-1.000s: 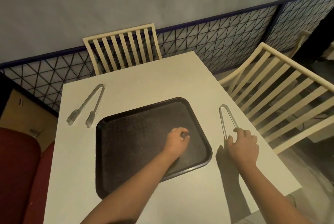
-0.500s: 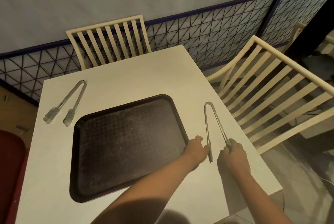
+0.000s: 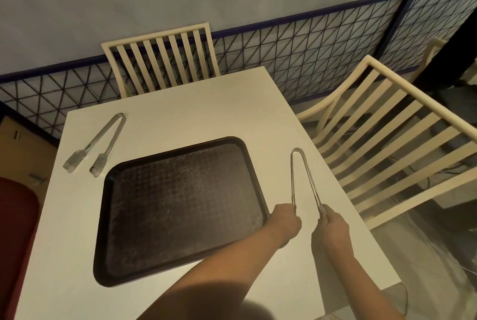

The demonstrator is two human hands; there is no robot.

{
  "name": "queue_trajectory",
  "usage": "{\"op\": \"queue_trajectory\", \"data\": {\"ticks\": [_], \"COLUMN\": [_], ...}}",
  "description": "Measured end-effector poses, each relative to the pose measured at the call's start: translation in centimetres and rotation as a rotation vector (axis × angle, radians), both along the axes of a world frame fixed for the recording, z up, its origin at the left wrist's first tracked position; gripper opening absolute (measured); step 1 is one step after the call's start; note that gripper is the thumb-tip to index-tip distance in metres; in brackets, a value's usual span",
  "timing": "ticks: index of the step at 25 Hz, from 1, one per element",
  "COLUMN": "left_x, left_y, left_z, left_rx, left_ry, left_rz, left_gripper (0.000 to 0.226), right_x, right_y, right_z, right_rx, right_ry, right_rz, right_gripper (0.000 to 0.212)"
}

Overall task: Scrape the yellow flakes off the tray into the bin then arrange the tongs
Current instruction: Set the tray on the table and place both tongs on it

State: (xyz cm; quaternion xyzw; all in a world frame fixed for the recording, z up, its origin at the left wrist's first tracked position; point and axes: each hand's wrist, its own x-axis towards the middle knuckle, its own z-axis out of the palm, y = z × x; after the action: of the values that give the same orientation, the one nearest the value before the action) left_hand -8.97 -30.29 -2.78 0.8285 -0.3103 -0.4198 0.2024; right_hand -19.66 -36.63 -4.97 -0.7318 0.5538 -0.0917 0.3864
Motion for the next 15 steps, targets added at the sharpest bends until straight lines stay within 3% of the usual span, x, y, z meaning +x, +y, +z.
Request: {"op": "queue_trajectory", "data": {"ticks": [4, 8, 15], "left_x": [0.2, 1.9, 6.4], "left_y": [0.5, 2.6, 9.3], "left_z": [1.2, 3.3, 5.3], "left_rx": [-0.045, -0.153, -0.179], "left_ry": [-0.016, -0.060, -0.180], "left_rz": [0.067, 0.208, 0.370], "left_gripper": [0.027, 0.023, 0.027], "right_x": [0.4, 2.6, 8.4], "right_y": [0.4, 1.3, 5.2], "right_z": [0.8, 2.9, 4.5], "right_rx": [0.050, 0.052, 0.009], "right_ry": [-0.112, -0.197, -0.166], "right_rz": [-0.007, 0.022, 0.333], "right_gripper": [0.017, 0.036, 0.034]}}
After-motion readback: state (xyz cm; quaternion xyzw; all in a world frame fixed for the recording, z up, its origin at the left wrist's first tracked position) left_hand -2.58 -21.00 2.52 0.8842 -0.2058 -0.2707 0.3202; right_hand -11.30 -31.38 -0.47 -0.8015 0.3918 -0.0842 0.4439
